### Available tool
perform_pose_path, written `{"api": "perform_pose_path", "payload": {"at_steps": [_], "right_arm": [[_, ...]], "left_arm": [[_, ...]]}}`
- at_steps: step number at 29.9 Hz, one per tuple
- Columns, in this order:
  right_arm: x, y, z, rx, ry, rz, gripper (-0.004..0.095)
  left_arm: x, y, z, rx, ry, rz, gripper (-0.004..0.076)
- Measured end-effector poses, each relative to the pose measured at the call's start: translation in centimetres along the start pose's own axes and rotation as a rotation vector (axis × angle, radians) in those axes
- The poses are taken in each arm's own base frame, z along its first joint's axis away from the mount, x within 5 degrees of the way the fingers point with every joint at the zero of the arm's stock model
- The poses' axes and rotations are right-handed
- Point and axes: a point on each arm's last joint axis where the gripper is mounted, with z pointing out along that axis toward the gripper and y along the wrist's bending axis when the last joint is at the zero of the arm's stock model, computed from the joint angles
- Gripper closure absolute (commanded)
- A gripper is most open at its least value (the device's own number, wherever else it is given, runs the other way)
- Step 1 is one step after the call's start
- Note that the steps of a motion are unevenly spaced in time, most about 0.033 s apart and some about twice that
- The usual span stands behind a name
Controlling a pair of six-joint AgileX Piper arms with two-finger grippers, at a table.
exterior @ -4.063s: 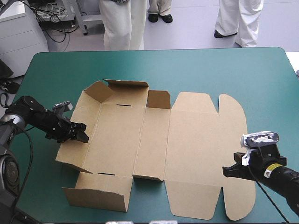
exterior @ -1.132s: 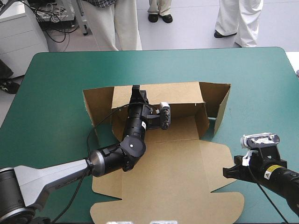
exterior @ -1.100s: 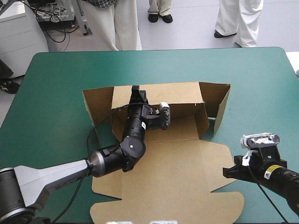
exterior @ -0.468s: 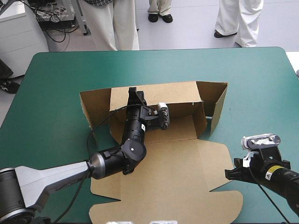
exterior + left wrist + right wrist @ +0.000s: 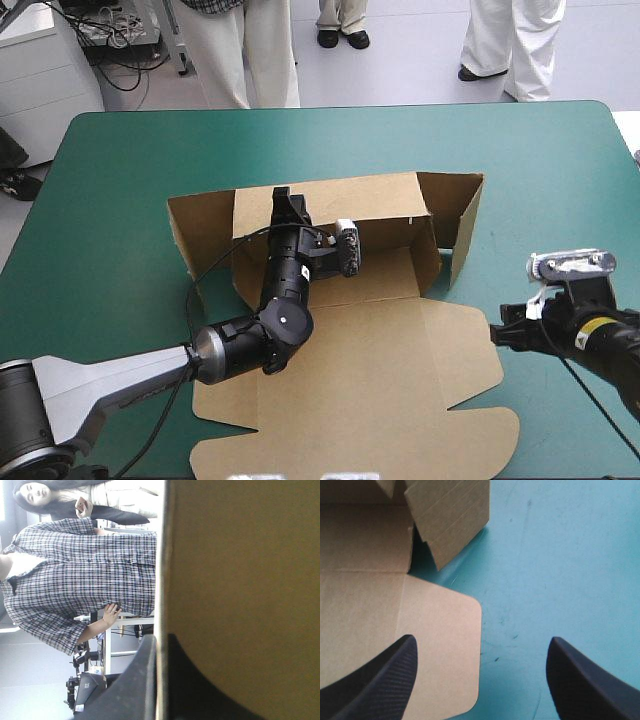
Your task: Fold the box
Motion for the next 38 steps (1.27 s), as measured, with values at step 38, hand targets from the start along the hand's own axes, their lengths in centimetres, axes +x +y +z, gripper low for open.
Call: {"api": "perform_pose_path", "payload": {"at_steps": [38], "right_arm": [[-22.3,-6.4,17.8,-0.179,0.187,0.141,0.0237]], "left_arm": [[0.0,-0.1,0.0,0.007,-0.003,-0.002,0.0756]]}}
